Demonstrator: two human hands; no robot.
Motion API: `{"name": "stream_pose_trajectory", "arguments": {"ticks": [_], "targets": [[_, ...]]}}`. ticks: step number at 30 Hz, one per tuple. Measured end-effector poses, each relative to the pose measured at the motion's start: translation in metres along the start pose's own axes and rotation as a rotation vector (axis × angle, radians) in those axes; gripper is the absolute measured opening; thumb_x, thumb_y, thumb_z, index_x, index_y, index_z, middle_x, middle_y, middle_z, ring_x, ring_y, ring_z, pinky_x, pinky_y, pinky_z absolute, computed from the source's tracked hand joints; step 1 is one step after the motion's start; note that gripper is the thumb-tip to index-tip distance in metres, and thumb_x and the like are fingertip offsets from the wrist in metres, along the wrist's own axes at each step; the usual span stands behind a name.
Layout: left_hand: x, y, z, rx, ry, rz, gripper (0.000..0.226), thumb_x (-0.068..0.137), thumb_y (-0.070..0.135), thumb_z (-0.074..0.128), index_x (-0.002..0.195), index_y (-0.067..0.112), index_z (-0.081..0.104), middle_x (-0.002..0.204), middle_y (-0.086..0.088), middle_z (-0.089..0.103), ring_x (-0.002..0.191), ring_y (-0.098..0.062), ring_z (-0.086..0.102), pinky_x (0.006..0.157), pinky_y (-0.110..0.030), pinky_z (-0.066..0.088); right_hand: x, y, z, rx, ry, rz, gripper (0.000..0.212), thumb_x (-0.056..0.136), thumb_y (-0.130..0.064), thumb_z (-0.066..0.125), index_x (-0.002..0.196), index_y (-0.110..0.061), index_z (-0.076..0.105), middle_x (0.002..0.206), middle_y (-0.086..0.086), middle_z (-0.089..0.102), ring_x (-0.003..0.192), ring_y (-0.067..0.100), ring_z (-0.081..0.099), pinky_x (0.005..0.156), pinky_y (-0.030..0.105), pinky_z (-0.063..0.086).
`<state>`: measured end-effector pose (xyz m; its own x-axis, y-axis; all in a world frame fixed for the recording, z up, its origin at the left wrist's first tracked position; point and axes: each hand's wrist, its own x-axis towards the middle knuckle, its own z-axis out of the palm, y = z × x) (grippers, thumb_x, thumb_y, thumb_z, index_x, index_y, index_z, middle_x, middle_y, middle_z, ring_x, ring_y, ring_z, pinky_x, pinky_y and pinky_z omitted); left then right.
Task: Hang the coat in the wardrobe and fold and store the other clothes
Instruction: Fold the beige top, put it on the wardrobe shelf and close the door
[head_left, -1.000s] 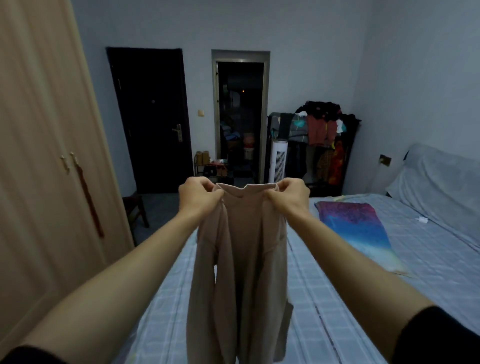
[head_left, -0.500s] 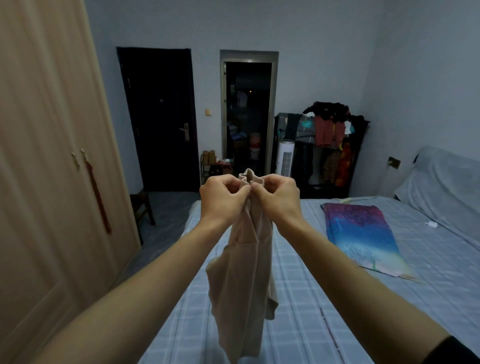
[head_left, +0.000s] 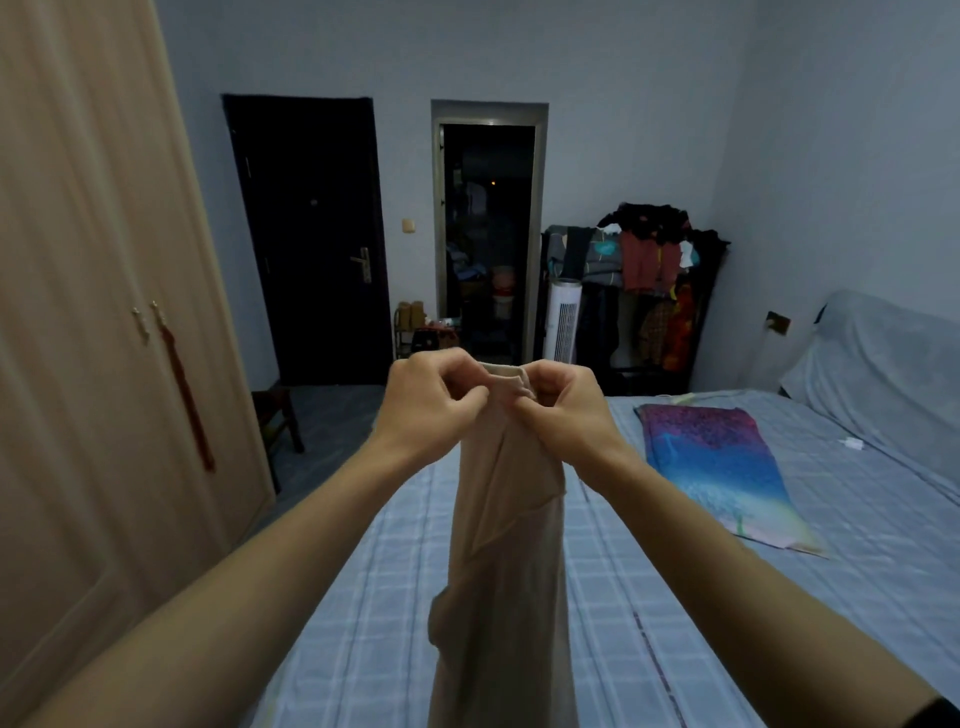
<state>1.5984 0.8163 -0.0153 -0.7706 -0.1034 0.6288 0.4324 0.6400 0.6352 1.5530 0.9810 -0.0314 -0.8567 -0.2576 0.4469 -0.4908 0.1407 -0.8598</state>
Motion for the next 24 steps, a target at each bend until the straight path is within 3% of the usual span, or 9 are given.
{"name": "stream_pose_trajectory", "arguments": {"ticks": [3, 5, 7, 10, 13, 16, 21, 24], "targets": [[0.005, -0.005, -0.014, 0.038, -0.069, 0.056, 0.034, 0.071, 0.017, 0.083, 0.100, 0.025, 0.067, 0.096, 0.011, 0.067, 0.089, -0.005, 0.062, 0.074, -0.017, 0.050, 0.001, -0.005, -0.009, 0.004, -0.096, -0.068, 0.013, 0.089, -0.003, 0.068, 0.097, -0.013, 0.073, 0.084, 0.007, 0.073, 0.078, 0.011, 0.067, 0.071, 0.028, 0.056], [0.010, -0.006, -0.021, 0.055, -0.228, 0.030, 0.062, 0.067, 0.016, 0.085, 0.123, 0.027, 0.058, 0.119, 0.011, 0.059, 0.109, -0.003, 0.056, 0.088, -0.017, 0.047, 0.000, -0.008, -0.015, 0.002, -0.157, -0.123, 0.015, 0.090, -0.001, 0.067, 0.101, -0.011, 0.072, 0.090, 0.014, 0.072, 0.082, 0.014, 0.066, 0.073, 0.031, 0.055], [0.015, -0.004, -0.025, -0.020, -0.362, -0.034, 0.074, 0.067, 0.011, 0.085, 0.132, 0.028, 0.053, 0.128, 0.008, 0.058, 0.115, -0.006, 0.058, 0.092, -0.023, 0.052, -0.001, -0.011, -0.019, 0.022, -0.198, -0.172, 0.017, 0.090, 0.001, 0.066, 0.104, -0.008, 0.071, 0.093, 0.017, 0.071, 0.084, 0.016, 0.066, 0.075, 0.034, 0.055], [0.020, 0.001, -0.028, -0.148, -0.420, -0.056, 0.051, 0.068, 0.002, 0.083, 0.113, 0.019, 0.066, 0.102, -0.006, 0.070, 0.093, -0.011, 0.069, 0.079, -0.030, 0.057, -0.003, -0.015, -0.025, 0.045, -0.207, -0.213, 0.016, 0.090, 0.000, 0.066, 0.105, -0.005, 0.070, 0.094, 0.016, 0.072, 0.087, 0.018, 0.067, 0.078, 0.038, 0.056], [0.020, 0.006, -0.026, -0.138, -0.414, 0.004, 0.022, 0.075, 0.002, 0.076, 0.091, 0.015, 0.072, 0.085, -0.019, 0.068, 0.073, -0.015, 0.063, 0.067, -0.033, 0.052, -0.003, -0.013, -0.031, 0.060, -0.178, -0.217, 0.015, 0.091, -0.001, 0.065, 0.104, -0.008, 0.071, 0.091, 0.010, 0.072, 0.088, 0.013, 0.067, 0.079, 0.033, 0.056], [0.020, 0.009, -0.020, -0.114, -0.423, 0.023, 0.019, 0.077, 0.002, 0.072, 0.090, 0.016, 0.072, 0.080, -0.018, 0.067, 0.069, -0.014, 0.060, 0.063, -0.032, 0.049, -0.003, -0.010, -0.035, 0.060, -0.137, -0.227, 0.017, 0.091, 0.001, 0.064, 0.102, -0.010, 0.072, 0.089, 0.004, 0.073, 0.086, 0.011, 0.067, 0.078, 0.027, 0.055], [0.018, 0.015, -0.006, -0.047, -0.434, 0.023, 0.009, 0.070, 0.018, 0.076, 0.075, 0.023, 0.069, 0.066, 0.002, 0.062, 0.063, -0.008, 0.056, 0.058, -0.030, 0.045, -0.006, -0.008, -0.034, 0.086, -0.108, -0.253, 0.016, 0.091, 0.004, 0.063, 0.103, -0.003, 0.071, 0.090, 0.006, 0.073, 0.085, 0.011, 0.068, 0.077, 0.024, 0.055], [0.020, 0.019, -0.006, -0.007, -0.377, 0.052, 0.009, 0.075, 0.018, 0.078, 0.071, 0.018, 0.069, 0.062, -0.006, 0.061, 0.060, -0.006, 0.054, 0.055, -0.026, 0.042, -0.009, -0.005, -0.037, 0.128, -0.085, -0.252, 0.013, 0.091, 0.002, 0.065, 0.103, 0.000, 0.070, 0.087, 0.009, 0.072, 0.083, 0.012, 0.066, 0.076, 0.027, 0.054]]}}
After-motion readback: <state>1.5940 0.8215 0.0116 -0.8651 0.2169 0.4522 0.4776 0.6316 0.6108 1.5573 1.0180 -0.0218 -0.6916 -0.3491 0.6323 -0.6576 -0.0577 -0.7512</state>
